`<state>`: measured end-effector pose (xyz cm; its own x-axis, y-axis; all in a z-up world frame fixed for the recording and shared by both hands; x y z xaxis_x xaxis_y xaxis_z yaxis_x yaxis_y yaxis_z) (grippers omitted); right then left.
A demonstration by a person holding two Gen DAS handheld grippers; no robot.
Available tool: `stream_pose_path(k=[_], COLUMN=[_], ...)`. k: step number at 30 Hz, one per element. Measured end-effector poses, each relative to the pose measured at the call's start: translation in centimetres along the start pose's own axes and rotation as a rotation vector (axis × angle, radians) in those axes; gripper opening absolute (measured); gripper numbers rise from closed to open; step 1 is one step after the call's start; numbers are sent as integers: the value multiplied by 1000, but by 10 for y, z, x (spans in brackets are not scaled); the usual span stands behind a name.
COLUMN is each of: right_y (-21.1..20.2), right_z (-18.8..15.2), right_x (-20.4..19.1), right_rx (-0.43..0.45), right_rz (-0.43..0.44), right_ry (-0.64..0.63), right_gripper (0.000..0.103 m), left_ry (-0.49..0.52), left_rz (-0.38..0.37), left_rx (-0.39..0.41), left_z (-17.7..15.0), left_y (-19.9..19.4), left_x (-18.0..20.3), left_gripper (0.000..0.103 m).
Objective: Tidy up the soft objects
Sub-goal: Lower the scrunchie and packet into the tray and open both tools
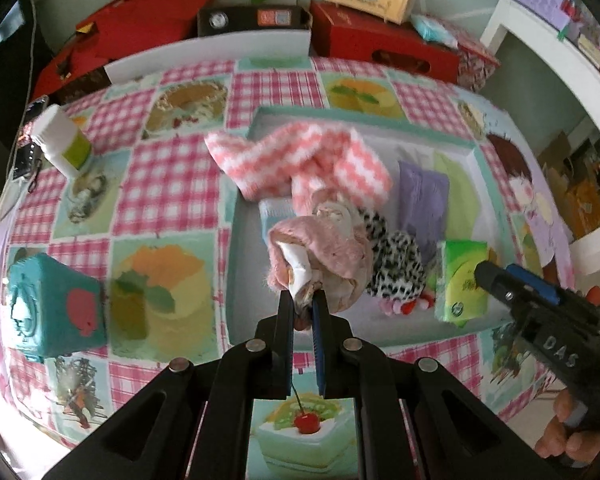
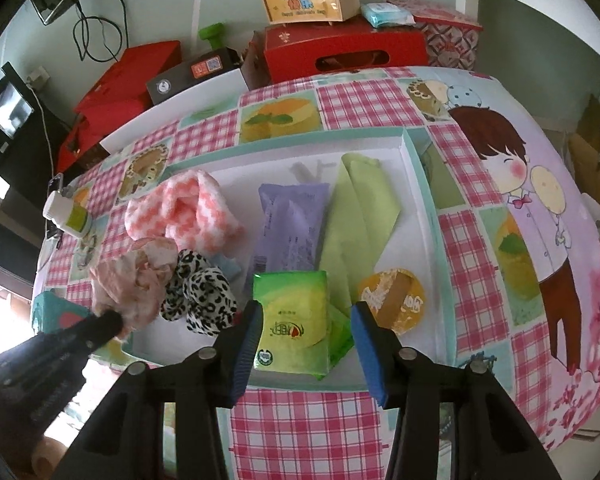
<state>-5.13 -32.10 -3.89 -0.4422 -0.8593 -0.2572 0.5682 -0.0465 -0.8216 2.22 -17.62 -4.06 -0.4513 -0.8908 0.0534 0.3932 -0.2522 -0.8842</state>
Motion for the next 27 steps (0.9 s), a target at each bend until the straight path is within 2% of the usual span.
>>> stream_pose_path(k=[9,14,20,23,25,27], right_y=[7,9,9,8,6,5], right_z=[-6,-8,-10,-11,-12,-12], right_x=[4,5,6,5,4,4], right_rx=[-21,-30,-39,-42,-43,-44], right_rz=[-7,-13,-18,-19,-20,-23], right_ry=[0,-2,-8,-13,-18,-22], right_gripper=[49,49,49,49,49,49], left_ry=[18,-10,-28,-38,-38,-37], left_rz=[8,9,-17,-34,-42,-48], left_rx=[-74,-117,-134,-142,-138,-129], left_z=[-12,-12,-12,-14,-16,-16], left_y=[34,50,49,44,38,30], left_x=[11,6,4,4,3,4], left_gripper=[9,9,10,16,25,29])
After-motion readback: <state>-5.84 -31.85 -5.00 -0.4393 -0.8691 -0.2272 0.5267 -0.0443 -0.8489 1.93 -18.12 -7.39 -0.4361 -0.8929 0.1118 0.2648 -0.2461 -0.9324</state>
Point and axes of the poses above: each gripper's, at about its wrist camera, not at the fingertips, and y roughly the way its jaws point, x to its right, z to its top, the point moved 5 cm from there along y, roughly the way its jaws point, and after that the axes turned 7 degrees about x, right-handed, at the moved point
